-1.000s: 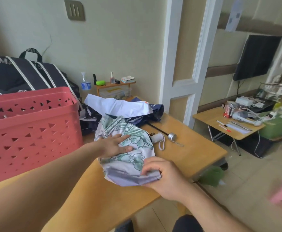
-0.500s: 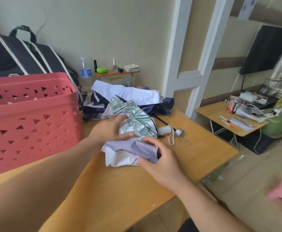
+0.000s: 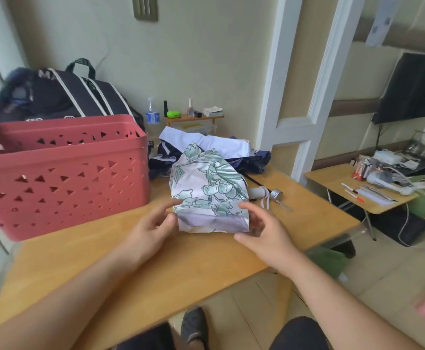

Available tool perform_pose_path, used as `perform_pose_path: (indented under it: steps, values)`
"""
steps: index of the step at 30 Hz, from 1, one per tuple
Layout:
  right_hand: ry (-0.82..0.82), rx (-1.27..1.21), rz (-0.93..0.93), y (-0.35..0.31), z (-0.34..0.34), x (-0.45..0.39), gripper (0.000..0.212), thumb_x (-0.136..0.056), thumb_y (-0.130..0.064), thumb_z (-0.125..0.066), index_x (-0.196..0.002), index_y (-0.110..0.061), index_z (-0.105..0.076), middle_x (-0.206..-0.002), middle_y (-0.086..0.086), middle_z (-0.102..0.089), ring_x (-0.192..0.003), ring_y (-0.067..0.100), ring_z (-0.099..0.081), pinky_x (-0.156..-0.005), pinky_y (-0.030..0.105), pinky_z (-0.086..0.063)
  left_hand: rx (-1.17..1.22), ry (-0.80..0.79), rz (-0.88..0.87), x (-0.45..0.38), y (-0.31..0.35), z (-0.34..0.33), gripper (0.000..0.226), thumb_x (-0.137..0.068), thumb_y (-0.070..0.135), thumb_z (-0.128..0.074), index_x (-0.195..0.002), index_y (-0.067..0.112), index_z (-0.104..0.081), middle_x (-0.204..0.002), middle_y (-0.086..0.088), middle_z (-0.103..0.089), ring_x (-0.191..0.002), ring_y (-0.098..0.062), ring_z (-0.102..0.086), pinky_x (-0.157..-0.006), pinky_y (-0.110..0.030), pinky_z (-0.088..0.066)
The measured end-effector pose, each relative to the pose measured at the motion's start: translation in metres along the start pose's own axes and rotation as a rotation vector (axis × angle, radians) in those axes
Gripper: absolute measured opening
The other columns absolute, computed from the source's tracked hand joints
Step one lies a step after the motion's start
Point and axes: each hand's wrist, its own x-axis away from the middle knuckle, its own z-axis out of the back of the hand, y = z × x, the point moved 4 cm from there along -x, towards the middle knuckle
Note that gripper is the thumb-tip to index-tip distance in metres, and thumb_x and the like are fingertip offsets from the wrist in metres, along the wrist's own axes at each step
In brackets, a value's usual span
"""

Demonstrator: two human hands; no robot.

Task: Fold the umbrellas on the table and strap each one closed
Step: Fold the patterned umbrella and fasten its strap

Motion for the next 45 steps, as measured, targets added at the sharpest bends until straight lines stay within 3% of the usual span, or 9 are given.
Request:
perform_pose_path:
  steps: [2, 5, 12, 17, 24, 30, 37, 40, 45]
  values:
    - [-0.013, 0.016, 0.025, 0.0, -0.007, 0.006, 0.079, -0.076, -0.013, -0.087, -0.14, -0.048, -0.057, -0.128, -0.018, -0.057, -0.12, -0.005, -0.056, -0.106, 0.017, -0.042, -0.035, -0.033, -0.071, 0.007, -0.003, -0.008, 0.06, -0.085, 0.048, -0.08, -0.139, 0.051, -0.056, -0.109, 0.002, -0.074, -0.095, -0.004, -0.067, -0.087, -0.016, -0.051]
    - [0.132, 0.123, 0.08, -0.005, -0.011, 0.004, 0.078, -0.076, -0.012, -0.089, -0.141, -0.042, -0.059, -0.122, -0.011, -0.051, -0.116, 0.001, -0.051, -0.098, 0.003, -0.033, -0.325, 0.168, -0.191, 0.009, 0.003, -0.014, 0.077, -0.076, 0.019, -0.093, -0.135, 0.051, -0.056, -0.113, 0.019, -0.068, -0.099, 0.002, -0.064, -0.089, -0.015, -0.05]
    - [0.249, 0.281, 0.208, -0.006, -0.008, 0.008, 0.05, -0.072, 0.001, -0.088, -0.087, -0.044, -0.074, -0.099, -0.017, -0.052, -0.106, 0.02, -0.052, -0.091, 0.006, -0.034, -0.592, 0.237, -0.367, 0.024, 0.007, -0.01, 0.03, -0.082, 0.03, -0.079, -0.109, 0.04, -0.072, -0.087, 0.022, -0.069, -0.085, -0.002, -0.064, -0.078, -0.031, -0.053]
    - [0.177, 0.427, 0.274, 0.001, 0.002, 0.023, 0.046, -0.075, 0.013, -0.075, -0.081, -0.033, -0.078, -0.101, -0.018, -0.05, -0.104, 0.012, -0.043, -0.093, 0.004, -0.028, -0.662, 0.12, -0.479, 0.029, 0.011, -0.019, 0.019, -0.075, 0.037, -0.066, -0.092, 0.038, -0.074, -0.09, 0.02, -0.063, -0.089, -0.006, -0.059, -0.081, -0.033, -0.052]
    - [-0.101, 0.569, 0.31, 0.012, 0.013, 0.043, 0.032, -0.088, -0.001, -0.068, -0.095, -0.03, -0.08, -0.113, -0.016, -0.053, -0.114, 0.009, -0.04, -0.105, 0.024, -0.036, -0.758, 0.013, -0.667, 0.033, 0.017, -0.033, 0.004, -0.083, 0.033, -0.074, -0.087, 0.032, -0.074, -0.108, 0.013, -0.065, -0.099, -0.016, -0.061, -0.082, -0.037, -0.054]
    - [0.031, 0.507, 0.31, -0.021, 0.012, 0.003, 0.042, -0.089, 0.001, -0.055, -0.118, -0.021, -0.077, -0.123, -0.008, -0.06, -0.119, 0.015, -0.047, -0.105, 0.022, -0.032, -0.729, -0.1, -0.651, 0.033, 0.019, -0.037, 0.009, -0.084, 0.023, -0.077, -0.087, 0.027, -0.069, -0.106, 0.017, -0.072, -0.111, -0.011, -0.065, -0.096, -0.035, -0.053]
    - [-0.415, 0.853, -0.086, 0.015, -0.018, -0.049, 0.056, -0.104, -0.064, -0.035, -0.155, -0.042, -0.042, -0.154, -0.008, -0.037, -0.143, 0.022, -0.034, -0.118, 0.048, -0.03, -0.801, -0.158, -0.56, 0.031, 0.013, -0.039, 0.015, -0.084, 0.036, -0.07, -0.098, 0.031, -0.069, -0.09, 0.015, -0.07, -0.089, -0.012, -0.067, -0.095, -0.036, -0.05]
    - [-0.389, 0.752, -0.117, 0.029, -0.011, -0.054, 0.05, -0.104, -0.064, -0.033, -0.153, -0.051, -0.04, -0.15, -0.013, -0.037, -0.142, 0.016, -0.034, -0.119, 0.051, -0.026, -0.82, -0.158, -0.565, 0.028, 0.01, -0.039, 0.018, -0.087, 0.042, -0.067, -0.102, 0.032, -0.069, -0.09, 0.016, -0.069, -0.09, -0.011, -0.065, -0.096, -0.035, -0.048]
    - [0.028, 0.022, -0.241, 0.039, 0.025, -0.053, 0.028, -0.106, -0.017, -0.053, -0.126, -0.031, -0.068, -0.122, -0.011, -0.064, -0.121, 0.02, -0.061, -0.093, 0.033, -0.049, -0.81, -0.163, -0.475, 0.019, 0.019, -0.041, 0.037, -0.095, 0.065, -0.053, -0.118, 0.037, -0.064, -0.088, 0.019, -0.066, -0.079, -0.002, -0.061, -0.077, -0.02, -0.043]
